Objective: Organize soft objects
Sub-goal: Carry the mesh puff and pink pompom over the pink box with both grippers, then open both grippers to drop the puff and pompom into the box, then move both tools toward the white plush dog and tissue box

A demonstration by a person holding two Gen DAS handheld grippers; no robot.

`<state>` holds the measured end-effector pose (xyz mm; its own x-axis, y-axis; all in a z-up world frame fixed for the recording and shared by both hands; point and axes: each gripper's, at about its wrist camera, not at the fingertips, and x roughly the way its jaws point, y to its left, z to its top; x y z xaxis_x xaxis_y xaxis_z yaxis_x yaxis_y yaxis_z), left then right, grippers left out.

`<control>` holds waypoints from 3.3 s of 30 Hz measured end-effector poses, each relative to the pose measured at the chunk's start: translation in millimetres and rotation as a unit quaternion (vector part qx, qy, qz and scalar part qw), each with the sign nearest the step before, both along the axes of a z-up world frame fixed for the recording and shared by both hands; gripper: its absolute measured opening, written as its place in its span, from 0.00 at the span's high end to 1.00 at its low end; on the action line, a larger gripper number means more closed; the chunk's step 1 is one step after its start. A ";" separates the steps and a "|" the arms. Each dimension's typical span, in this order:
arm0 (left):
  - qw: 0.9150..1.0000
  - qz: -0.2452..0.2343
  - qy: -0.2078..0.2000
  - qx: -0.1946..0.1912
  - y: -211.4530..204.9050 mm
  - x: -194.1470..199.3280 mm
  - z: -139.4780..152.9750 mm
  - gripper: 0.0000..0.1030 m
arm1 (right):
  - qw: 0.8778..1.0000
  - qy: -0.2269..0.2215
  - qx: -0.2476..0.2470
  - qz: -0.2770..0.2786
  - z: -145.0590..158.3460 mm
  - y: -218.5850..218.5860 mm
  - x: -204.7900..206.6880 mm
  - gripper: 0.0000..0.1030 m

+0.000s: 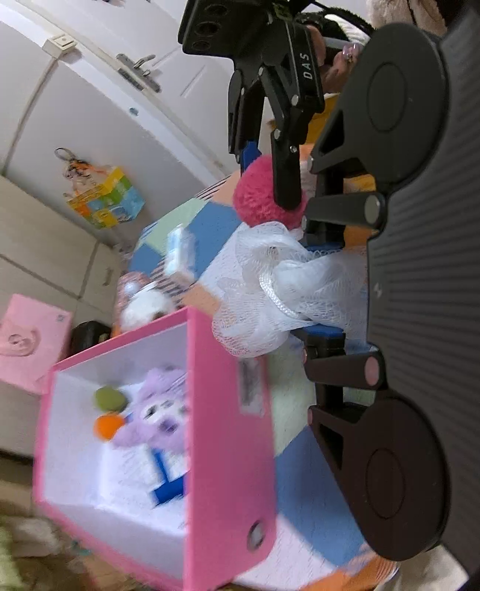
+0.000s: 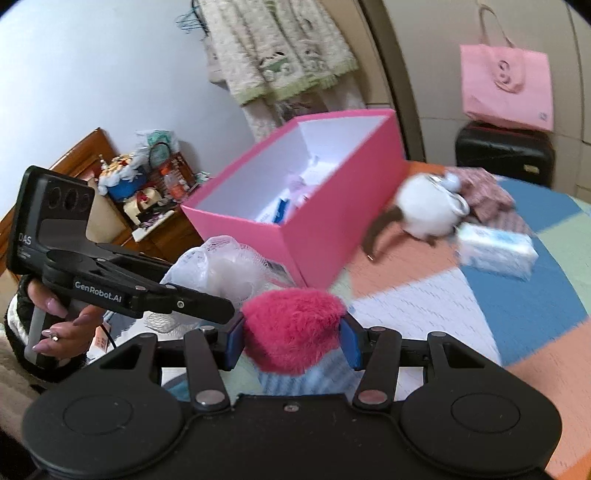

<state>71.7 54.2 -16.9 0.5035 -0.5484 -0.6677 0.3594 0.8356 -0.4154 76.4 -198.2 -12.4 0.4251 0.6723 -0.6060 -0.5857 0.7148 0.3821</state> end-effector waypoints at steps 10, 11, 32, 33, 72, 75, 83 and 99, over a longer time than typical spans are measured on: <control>0.996 0.025 -0.081 -0.004 33.5 10.4 37.1 0.67 | 0.996 -0.075 0.043 0.035 39.2 48.9 23.8 0.44; 0.996 0.029 -0.086 -0.006 36.6 13.9 38.3 0.67 | 0.995 -0.085 0.049 0.031 41.6 52.7 28.7 0.44; 0.994 0.067 -0.089 0.004 62.8 123.7 35.4 0.67 | 0.996 -0.068 0.056 -0.012 36.0 94.9 143.2 0.44; 0.995 0.065 -0.079 0.010 63.2 131.3 31.7 0.67 | 0.997 -0.064 0.045 -0.014 33.3 99.5 148.6 0.44; 0.981 0.036 -0.129 0.142 54.3 82.5 59.6 0.40 | 0.985 -0.155 -0.070 -0.043 49.8 67.3 81.0 0.36; 0.980 0.023 -0.136 0.141 49.0 65.2 68.1 0.36 | 0.983 -0.165 -0.070 -0.045 57.3 51.6 59.2 0.36; 0.977 -0.027 -0.152 0.148 18.6 29.0 78.3 0.31 | 0.975 -0.190 -0.093 -0.071 63.1 13.9 10.5 0.33; 0.972 -0.124 -0.141 0.144 -59.5 1.7 61.4 0.30 | 0.964 -0.194 -0.131 -0.126 35.3 -41.6 -30.9 0.29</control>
